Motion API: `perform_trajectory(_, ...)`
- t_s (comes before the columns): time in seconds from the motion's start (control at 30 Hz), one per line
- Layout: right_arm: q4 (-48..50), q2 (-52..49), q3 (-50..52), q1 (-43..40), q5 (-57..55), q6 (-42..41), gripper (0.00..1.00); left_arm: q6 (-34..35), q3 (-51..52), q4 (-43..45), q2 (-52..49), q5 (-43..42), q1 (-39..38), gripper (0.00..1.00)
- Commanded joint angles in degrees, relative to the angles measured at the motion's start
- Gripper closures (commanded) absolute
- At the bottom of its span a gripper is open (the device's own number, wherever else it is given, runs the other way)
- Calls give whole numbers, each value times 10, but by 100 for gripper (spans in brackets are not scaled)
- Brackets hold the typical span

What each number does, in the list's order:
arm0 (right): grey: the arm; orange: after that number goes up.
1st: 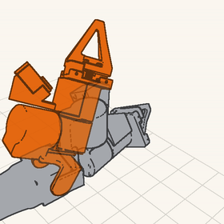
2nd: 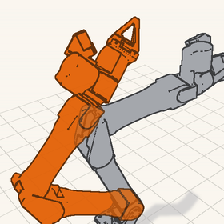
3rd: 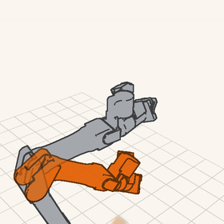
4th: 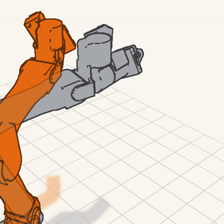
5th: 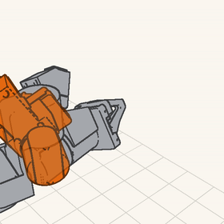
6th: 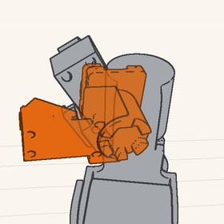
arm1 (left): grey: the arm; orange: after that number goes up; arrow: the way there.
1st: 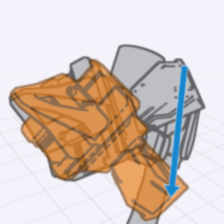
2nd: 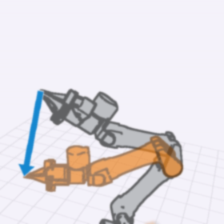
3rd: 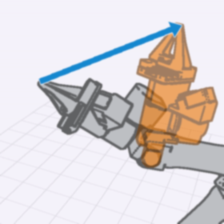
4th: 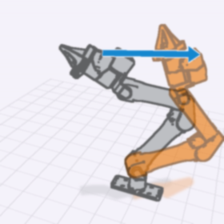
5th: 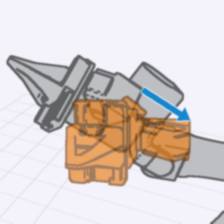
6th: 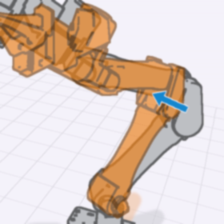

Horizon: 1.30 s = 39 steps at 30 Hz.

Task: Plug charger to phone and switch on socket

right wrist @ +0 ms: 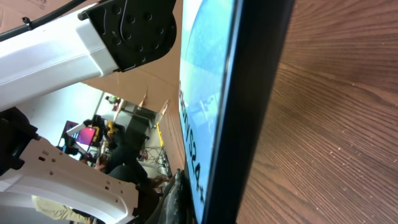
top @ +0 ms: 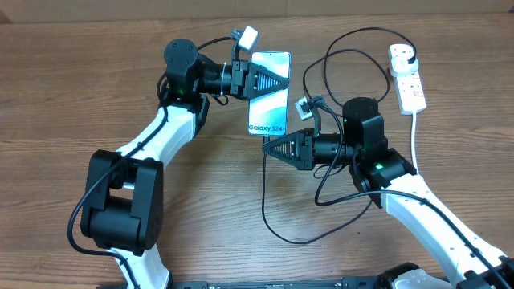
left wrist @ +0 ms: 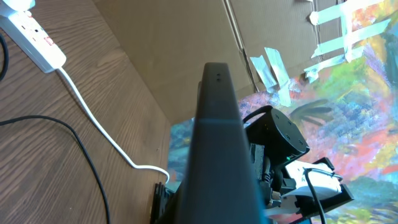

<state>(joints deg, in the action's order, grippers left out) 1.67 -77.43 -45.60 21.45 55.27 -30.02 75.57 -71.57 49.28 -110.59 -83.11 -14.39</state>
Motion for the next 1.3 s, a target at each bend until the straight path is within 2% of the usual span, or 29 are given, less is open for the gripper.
perform_trajectory(0.0, 31, 3, -12, -26, -57, -5, 96, -10, 15, 2, 21, -74, -24, 96)
perform_trajectory(0.3, 33, 2, -12, -26, -57, -6, 95, -10, 15, 2, 21, -74, -25, 96)
perform_trajectory(0.5, 25, 2, -12, -26, -57, -2, 64, -11, 15, 2, 21, -74, -24, 95)
perform_trajectory(0.6, 20, 2, -12, -26, -57, 0, 56, -15, 15, 2, 21, -74, -24, 96)
perform_trajectory(1.03, 15, 2, -12, -26, -57, 3, 51, -65, 15, -11, 17, -74, -15, 96)
perform_trajectory(1.17, 9, 2, -12, -26, -57, 15, 48, -123, 15, -72, 12, -73, -6, 96)
perform_trajectory(1.27, -5, 2, -12, -26, -70, 18, 46, -195, 15, -161, 7, -57, 1, 96)
